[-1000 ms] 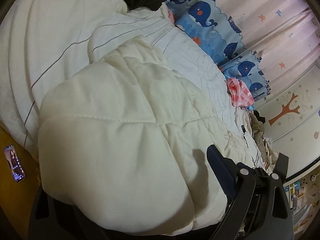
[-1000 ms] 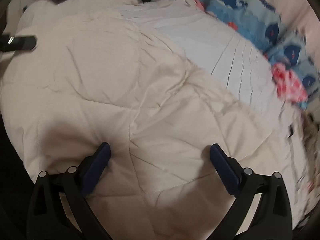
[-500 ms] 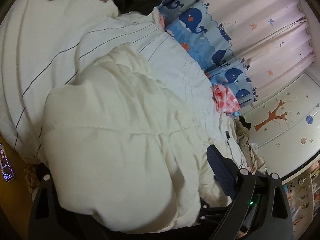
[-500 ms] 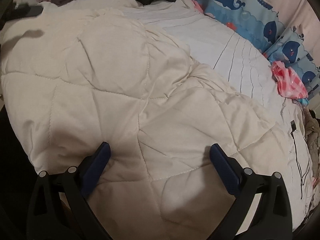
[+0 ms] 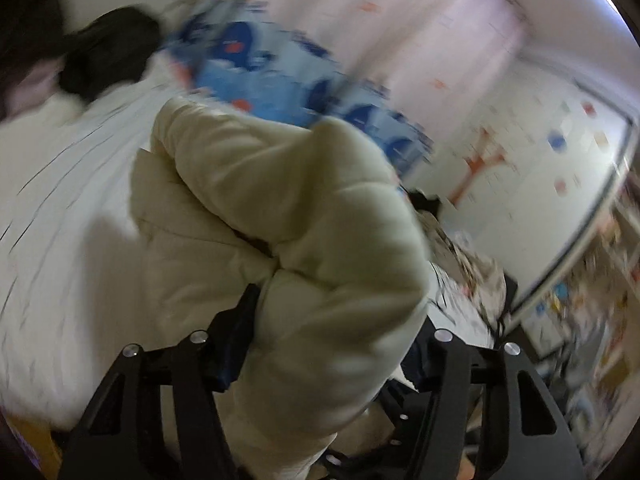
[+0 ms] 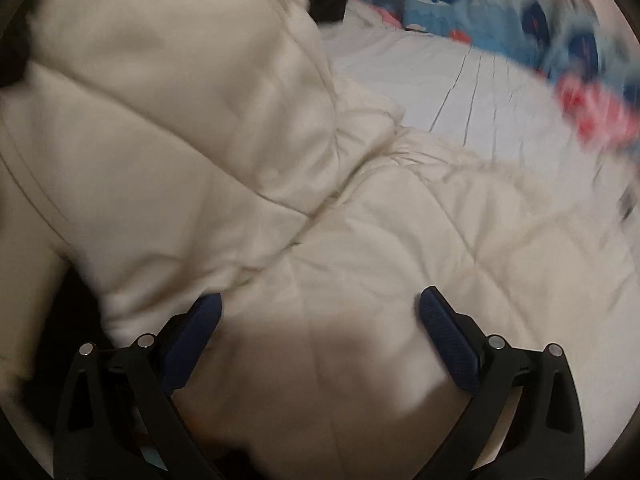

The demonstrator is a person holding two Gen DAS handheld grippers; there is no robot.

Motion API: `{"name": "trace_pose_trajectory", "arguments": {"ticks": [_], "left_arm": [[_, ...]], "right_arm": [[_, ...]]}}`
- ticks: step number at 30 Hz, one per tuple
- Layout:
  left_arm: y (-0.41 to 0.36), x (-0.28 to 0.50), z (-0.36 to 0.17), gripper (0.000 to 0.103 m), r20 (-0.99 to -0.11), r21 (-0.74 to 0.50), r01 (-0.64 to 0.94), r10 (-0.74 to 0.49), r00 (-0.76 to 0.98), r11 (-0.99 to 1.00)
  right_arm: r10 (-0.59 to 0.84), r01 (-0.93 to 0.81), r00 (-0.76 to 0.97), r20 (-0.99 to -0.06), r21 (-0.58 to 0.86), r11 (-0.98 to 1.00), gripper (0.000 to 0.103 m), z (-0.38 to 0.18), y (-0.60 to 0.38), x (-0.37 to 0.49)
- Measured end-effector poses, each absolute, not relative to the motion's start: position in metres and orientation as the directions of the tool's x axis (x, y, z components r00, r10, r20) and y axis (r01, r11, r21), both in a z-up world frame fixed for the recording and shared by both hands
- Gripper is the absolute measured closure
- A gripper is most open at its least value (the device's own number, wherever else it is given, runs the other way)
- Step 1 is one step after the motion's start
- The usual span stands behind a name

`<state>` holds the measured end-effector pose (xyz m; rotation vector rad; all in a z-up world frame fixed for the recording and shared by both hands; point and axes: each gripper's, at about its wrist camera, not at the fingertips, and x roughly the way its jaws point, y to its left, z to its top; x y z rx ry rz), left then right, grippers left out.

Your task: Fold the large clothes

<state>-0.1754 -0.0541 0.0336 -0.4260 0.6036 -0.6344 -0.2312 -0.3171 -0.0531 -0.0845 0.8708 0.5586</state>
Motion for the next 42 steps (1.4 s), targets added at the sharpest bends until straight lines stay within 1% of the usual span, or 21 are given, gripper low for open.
{"name": "trace_pose_trajectory", "arguments": {"ticks": [1, 2, 3, 6, 8, 11, 13, 15, 17, 22, 23, 24, 27, 29, 30, 31, 34, 35, 37, 40, 42], "left_arm": [[-0.081, -0.173, 0.038, 0.043, -0.399, -0.498, 0.465, -0.669, 0.627, 0.732], [-0.097, -0.172, 0.040, 0.044, -0.408, -0.476, 0.487, -0.674, 0.615, 0.732], [-0.121, -0.170, 0.038, 0.043, -0.424, -0.447, 0.519, -0.683, 0.595, 0.729], [-0.191, -0.161, 0.021, 0.044, -0.492, -0.384, 0.597, -0.704, 0.513, 0.704], [-0.240, -0.161, 0.000, 0.044, -0.557, -0.323, 0.646, -0.691, 0.460, 0.691], [-0.294, -0.175, -0.030, 0.043, -0.627, -0.203, 0.706, -0.644, 0.438, 0.678], [-0.314, -0.193, -0.042, 0.043, -0.640, -0.089, 0.724, -0.597, 0.484, 0.684], [-0.320, -0.202, -0.044, 0.040, -0.639, -0.031, 0.728, -0.573, 0.512, 0.685], [-0.322, -0.209, -0.044, 0.039, -0.646, 0.003, 0.744, -0.567, 0.512, 0.668], [-0.315, -0.223, -0.042, 0.039, -0.647, 0.019, 0.777, -0.584, 0.490, 0.630], [-0.313, -0.226, -0.041, 0.039, -0.644, 0.018, 0.779, -0.589, 0.488, 0.627], [-0.312, -0.228, -0.041, 0.038, -0.641, 0.015, 0.782, -0.594, 0.486, 0.623], [-0.298, -0.241, -0.036, 0.038, -0.643, -0.005, 0.803, -0.617, 0.454, 0.596], [-0.277, -0.244, -0.028, 0.038, -0.641, -0.054, 0.818, -0.648, 0.411, 0.573], [-0.262, -0.247, -0.022, 0.038, -0.635, -0.095, 0.827, -0.674, 0.378, 0.554], [-0.242, -0.248, -0.015, 0.038, -0.625, -0.153, 0.832, -0.705, 0.337, 0.533], [-0.181, -0.239, 0.000, 0.037, -0.572, -0.326, 0.794, -0.776, 0.266, 0.513], [-0.165, -0.234, 0.004, 0.037, -0.559, -0.344, 0.770, -0.776, 0.291, 0.537], [-0.128, -0.210, 0.012, 0.037, -0.546, -0.377, 0.681, -0.744, 0.384, 0.628], [-0.100, -0.178, 0.018, 0.035, -0.511, -0.446, 0.591, -0.734, 0.448, 0.672], [-0.101, -0.164, 0.021, 0.032, -0.502, -0.455, 0.565, -0.722, 0.476, 0.688]], "right_arm": [[0.529, -0.483, 0.503, -0.683, 0.285, 0.828, 0.007, -0.045, -0.346, -0.236], [0.584, -0.466, 0.505, -0.636, 0.368, 0.804, 0.007, -0.041, -0.368, -0.239], [0.642, -0.430, 0.522, -0.562, 0.477, 0.767, 0.007, -0.036, -0.403, -0.244], [0.681, -0.300, 0.611, -0.404, 0.678, 0.671, 0.007, -0.031, -0.502, -0.256], [0.663, -0.243, 0.665, -0.344, 0.740, 0.628, 0.007, -0.027, -0.551, -0.260], [0.628, -0.204, 0.711, -0.316, 0.763, 0.614, 0.007, -0.011, -0.596, -0.257], [0.607, -0.195, 0.713, -0.350, 0.733, 0.652, 0.007, 0.000, -0.601, -0.247], [0.589, -0.205, 0.692, -0.417, 0.670, 0.714, 0.007, 0.014, -0.591, -0.230], [0.566, -0.233, 0.656, -0.500, 0.579, 0.781, 0.007, 0.026, -0.568, -0.204], [0.563, -0.369, 0.500, -0.658, 0.427, 0.826, 0.007, 0.029, -0.483, -0.149], [0.567, -0.387, 0.459, -0.684, 0.420, 0.821, 0.007, 0.026, -0.470, -0.139], [0.573, -0.407, 0.362, -0.736, 0.428, 0.807, 0.007, 0.015, -0.451, -0.121], [0.538, -0.413, 0.217, -0.815, 0.422, 0.807, 0.007, -0.015, -0.420, -0.093], [0.543, -0.462, 0.200, -0.815, 0.410, 0.786, 0.021, -0.018, -0.406, -0.095], [0.561, -0.478, 0.206, -0.802, 0.418, 0.773, 0.039, -0.015, -0.405, -0.098], [0.569, -0.488, 0.229, -0.790, 0.413, 0.769, 0.048, -0.010, -0.404, -0.104], [0.554, -0.512, 0.305, -0.774, 0.358, 0.781, 0.069, -0.002, -0.402, -0.128], [0.554, -0.511, 0.319, -0.769, 0.352, 0.784, 0.072, 0.002, -0.401, -0.137], [0.571, -0.521, 0.341, -0.746, 0.356, 0.776, 0.082, 0.015, -0.403, -0.152], [0.598, -0.533, 0.395, -0.698, 0.356, 0.768, 0.083, 0.041, -0.411, -0.181], [0.579, -0.512, 0.432, -0.691, 0.341, 0.788, 0.084, 0.044, -0.424, -0.197]]}}
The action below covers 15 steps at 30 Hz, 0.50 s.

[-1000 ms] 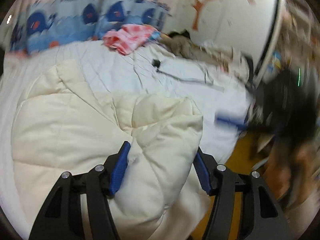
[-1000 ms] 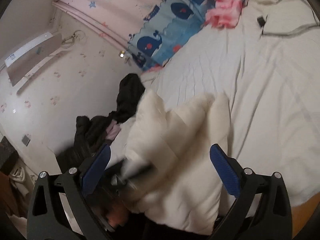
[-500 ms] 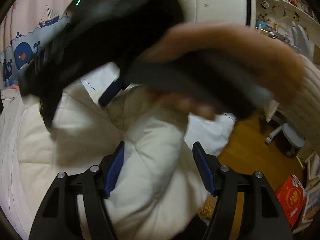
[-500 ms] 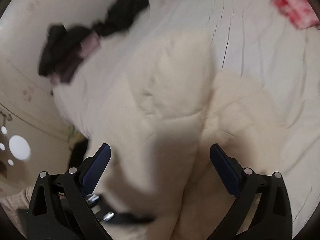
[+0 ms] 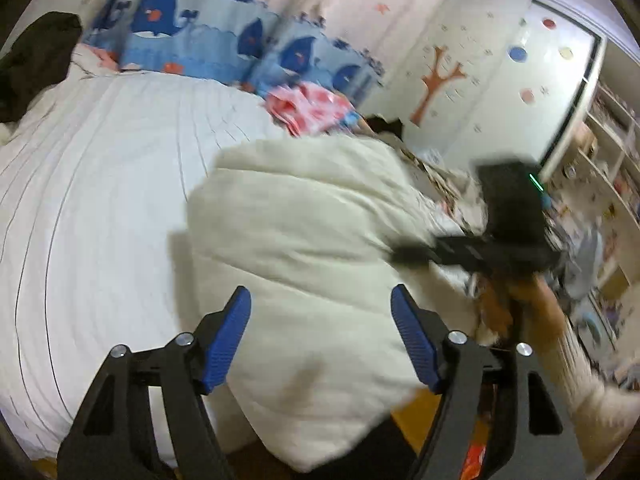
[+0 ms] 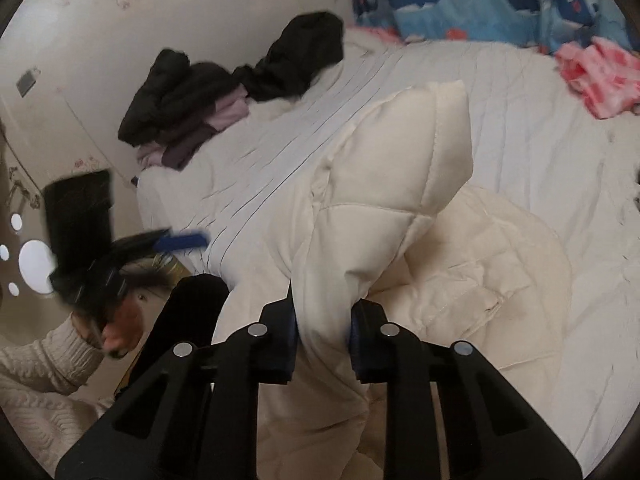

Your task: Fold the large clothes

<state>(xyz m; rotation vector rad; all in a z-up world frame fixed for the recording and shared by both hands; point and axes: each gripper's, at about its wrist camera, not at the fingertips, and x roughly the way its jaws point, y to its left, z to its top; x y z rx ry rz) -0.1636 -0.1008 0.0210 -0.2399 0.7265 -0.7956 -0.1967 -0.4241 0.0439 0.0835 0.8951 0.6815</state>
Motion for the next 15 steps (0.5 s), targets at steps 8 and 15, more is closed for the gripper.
{"name": "trace_pose_trajectory", "arguments": {"ticks": [8, 15], "left_arm": [[-0.173, -0.126, -0.049, 0.016, -0.671, -0.447, 0.526, -0.660, 0.338, 0.723], [-0.141, -0.096, -0.060, 0.007, -0.674, -0.600, 0.410, -0.710, 0.204, 0.687]], "right_arm": [[0.563, -0.178, 0.516, -0.646, 0.562, 0.808, 0.077, -0.070, -0.529, -0.228], [0.441, -0.095, 0.619, -0.650, 0.495, 0.864, 0.060, -0.066, -0.536, -0.261]]}}
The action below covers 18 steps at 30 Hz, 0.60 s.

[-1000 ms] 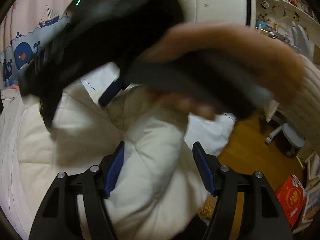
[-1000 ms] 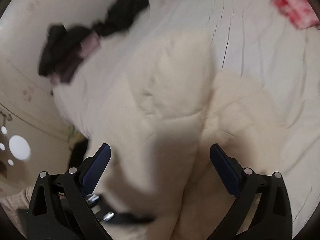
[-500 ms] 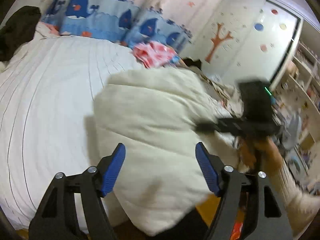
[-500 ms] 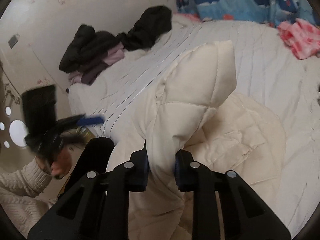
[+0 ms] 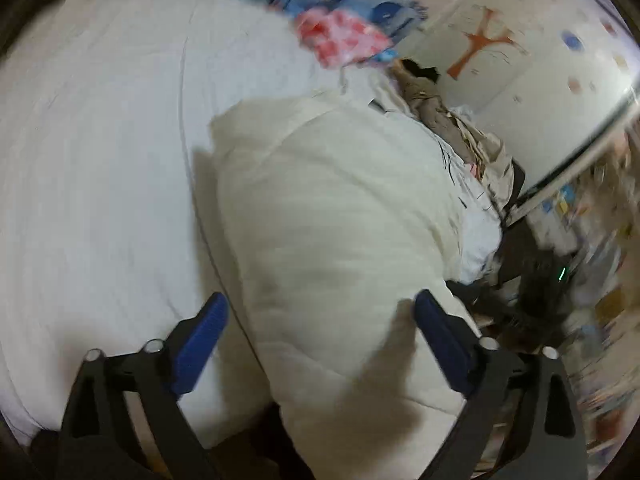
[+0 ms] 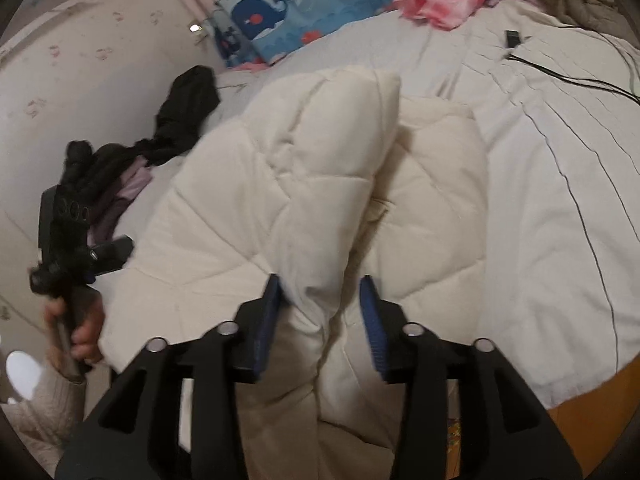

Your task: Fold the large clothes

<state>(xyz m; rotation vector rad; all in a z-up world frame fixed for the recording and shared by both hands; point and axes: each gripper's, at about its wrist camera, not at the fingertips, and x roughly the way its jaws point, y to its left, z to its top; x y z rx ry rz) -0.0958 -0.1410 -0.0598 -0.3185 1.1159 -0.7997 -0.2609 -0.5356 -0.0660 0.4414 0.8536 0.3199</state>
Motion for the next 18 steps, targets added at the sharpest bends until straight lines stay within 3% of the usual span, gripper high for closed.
{"name": "trace_pose_trajectory", "arguments": {"ticks": [4, 7, 11, 18], "left_arm": [[-0.164, -0.075, -0.099, 0.006, -0.600, -0.753, 0.320, -0.799, 0.026, 0.576], [-0.188, -0.086, -0.079, 0.006, -0.633, -0.666, 0.436, -0.768, 0.100, 0.605], [-0.186, -0.095, -0.040, 0.021, -0.606, -0.560, 0.577, -0.769, 0.204, 0.594], [-0.090, -0.059, 0.011, 0.024, -0.600, -0.389, 0.541, -0.650, 0.465, 0.746]], "right_arm": [[0.444, -0.039, 0.673, -0.591, 0.571, 0.820, 0.055, -0.097, -0.530, -0.263], [0.449, -0.040, 0.699, -0.557, 0.596, 0.802, 0.054, -0.105, -0.525, -0.258], [0.498, -0.094, 0.718, -0.486, 0.641, 0.762, 0.054, -0.095, -0.521, -0.240], [0.644, -0.286, 0.634, -0.427, 0.644, 0.709, 0.055, -0.061, -0.412, -0.133]]}}
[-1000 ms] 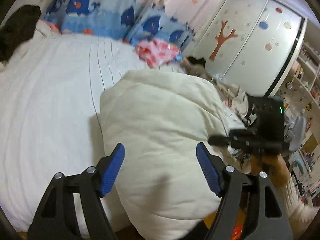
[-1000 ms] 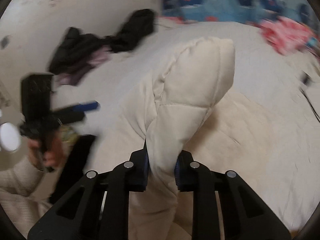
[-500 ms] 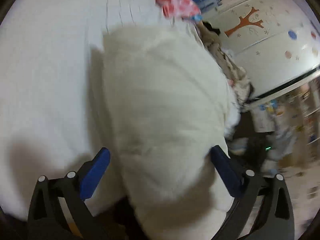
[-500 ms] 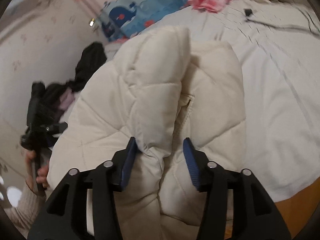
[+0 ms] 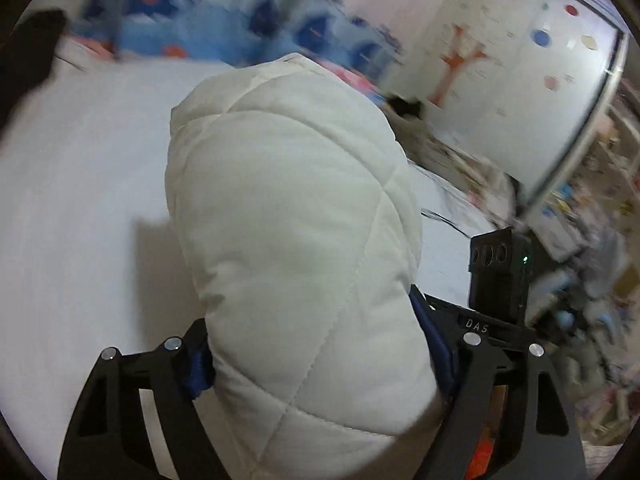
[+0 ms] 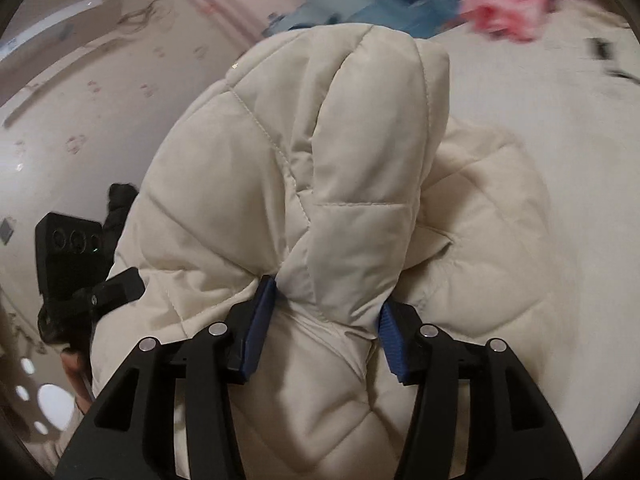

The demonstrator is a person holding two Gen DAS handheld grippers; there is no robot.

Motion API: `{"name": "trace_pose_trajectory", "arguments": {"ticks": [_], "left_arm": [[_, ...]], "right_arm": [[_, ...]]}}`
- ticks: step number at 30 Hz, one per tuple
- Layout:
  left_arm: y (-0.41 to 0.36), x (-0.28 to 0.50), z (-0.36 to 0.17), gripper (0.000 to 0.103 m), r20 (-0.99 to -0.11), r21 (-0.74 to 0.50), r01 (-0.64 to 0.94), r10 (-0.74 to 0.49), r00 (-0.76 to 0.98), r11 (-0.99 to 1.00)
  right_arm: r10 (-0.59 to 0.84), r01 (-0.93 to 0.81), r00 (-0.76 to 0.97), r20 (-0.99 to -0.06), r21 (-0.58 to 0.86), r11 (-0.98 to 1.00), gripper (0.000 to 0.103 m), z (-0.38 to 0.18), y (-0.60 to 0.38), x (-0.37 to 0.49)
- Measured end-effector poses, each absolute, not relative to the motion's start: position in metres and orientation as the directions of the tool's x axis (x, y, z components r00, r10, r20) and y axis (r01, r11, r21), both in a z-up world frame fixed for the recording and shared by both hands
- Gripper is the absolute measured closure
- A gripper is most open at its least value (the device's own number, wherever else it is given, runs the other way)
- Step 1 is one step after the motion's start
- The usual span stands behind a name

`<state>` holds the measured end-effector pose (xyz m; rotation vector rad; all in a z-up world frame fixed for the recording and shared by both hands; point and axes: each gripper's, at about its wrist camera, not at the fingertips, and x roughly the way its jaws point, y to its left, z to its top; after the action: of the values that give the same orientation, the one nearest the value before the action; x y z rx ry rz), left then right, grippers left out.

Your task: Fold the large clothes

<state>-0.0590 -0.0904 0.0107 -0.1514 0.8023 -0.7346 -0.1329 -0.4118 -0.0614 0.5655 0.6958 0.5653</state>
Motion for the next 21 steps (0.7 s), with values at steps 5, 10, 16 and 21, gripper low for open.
{"name": "trace_pose_trajectory", "arguments": {"ticks": [5, 10, 16, 21], "left_arm": [[0.024, -0.027, -0.044, 0.024, -0.714, -0.435, 0.292, -0.524, 0.464, 0.852], [0.061, -0.040, -0.085, 0.017, -0.719, -0.485, 0.239, -0.539, 0.438, 0.841], [0.023, -0.042, -0.038, 0.017, -0.701, -0.316, 0.209, -0.376, 0.606, 0.926], [0.005, -0.024, -0.053, 0.011, -0.751, -0.179, 0.193, -0.260, 0.606, 0.965]], "right_arm": [[0.689, -0.323, 0.462, -0.559, 0.618, 0.717, 0.055, -0.096, -0.301, -0.069], [0.600, -0.385, 0.469, -0.649, 0.461, 0.800, 0.056, -0.098, -0.278, -0.090], [0.489, -0.361, 0.458, -0.742, 0.347, 0.866, 0.042, -0.092, -0.299, -0.107], [0.434, -0.405, 0.476, -0.765, 0.247, 0.880, 0.040, -0.058, -0.299, -0.106]]}}
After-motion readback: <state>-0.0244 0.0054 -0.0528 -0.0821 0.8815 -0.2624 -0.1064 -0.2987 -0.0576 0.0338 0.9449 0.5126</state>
